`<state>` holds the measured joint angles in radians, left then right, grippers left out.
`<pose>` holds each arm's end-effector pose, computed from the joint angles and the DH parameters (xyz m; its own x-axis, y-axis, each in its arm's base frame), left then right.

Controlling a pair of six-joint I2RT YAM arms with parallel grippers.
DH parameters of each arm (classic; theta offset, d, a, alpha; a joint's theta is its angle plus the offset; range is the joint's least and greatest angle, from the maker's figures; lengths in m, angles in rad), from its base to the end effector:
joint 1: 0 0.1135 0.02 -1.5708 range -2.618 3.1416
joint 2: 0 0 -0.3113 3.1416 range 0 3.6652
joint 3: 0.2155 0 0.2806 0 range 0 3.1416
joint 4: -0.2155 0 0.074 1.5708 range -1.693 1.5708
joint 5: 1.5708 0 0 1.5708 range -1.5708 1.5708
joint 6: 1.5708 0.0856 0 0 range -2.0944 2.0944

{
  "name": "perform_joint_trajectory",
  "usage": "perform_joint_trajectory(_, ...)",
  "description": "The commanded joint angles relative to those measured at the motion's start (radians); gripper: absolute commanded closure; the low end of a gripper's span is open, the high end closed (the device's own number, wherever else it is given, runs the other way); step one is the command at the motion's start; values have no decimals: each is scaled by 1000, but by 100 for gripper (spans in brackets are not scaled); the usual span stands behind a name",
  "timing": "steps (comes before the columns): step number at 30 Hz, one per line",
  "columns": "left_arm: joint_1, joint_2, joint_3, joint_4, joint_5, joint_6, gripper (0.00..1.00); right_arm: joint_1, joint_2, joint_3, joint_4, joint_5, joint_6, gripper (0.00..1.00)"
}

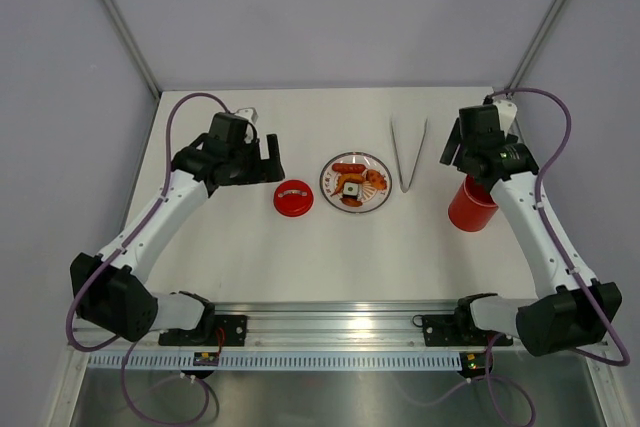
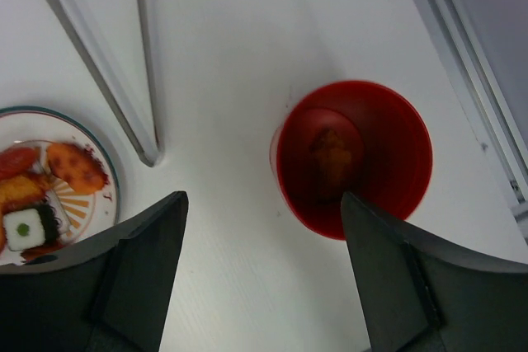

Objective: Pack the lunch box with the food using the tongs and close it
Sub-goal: Place the clamp at the center of the board, then adjust the packing box at the center of the board.

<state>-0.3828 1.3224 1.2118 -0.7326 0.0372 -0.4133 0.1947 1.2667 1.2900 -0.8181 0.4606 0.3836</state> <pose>0.3037 -0.1257 0.3255 -0.7935 -0.1131 -0.5979 0.0846 0.9525 -0.2926 0.3066 0.0217 0.3693 -0.5999 0.2234 -0.7683 0.3846 0.9225 -0.0320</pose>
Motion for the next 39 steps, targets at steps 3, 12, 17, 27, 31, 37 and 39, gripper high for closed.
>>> perform_joint_trajectory(3,4,11,-20,52,36,18,1,-37,-58,-101,-87,-16,43,20)
perform_joint_trajectory(12,4,6,-32,47,27,22,1,-40,29,-143,-49,-51,3,46)
perform_joint_trajectory(17,4,5,-29,45,23,24,1,-40,43,-149,-35,-80,-6,56)
perform_joint_trajectory(27,4,1,-31,47,32,19,1,-40,17,-118,-78,-145,-31,96)
perform_joint_trajectory(31,4,8,-23,48,35,16,1,-37,-26,-98,-101,-269,-8,100)
perform_joint_trajectory(37,4,24,-6,53,49,10,1,46,-79,-106,-145,-323,47,100)
perform_joint_trajectory(39,4,29,-5,53,50,10,1,92,-81,-103,-153,-316,78,100)
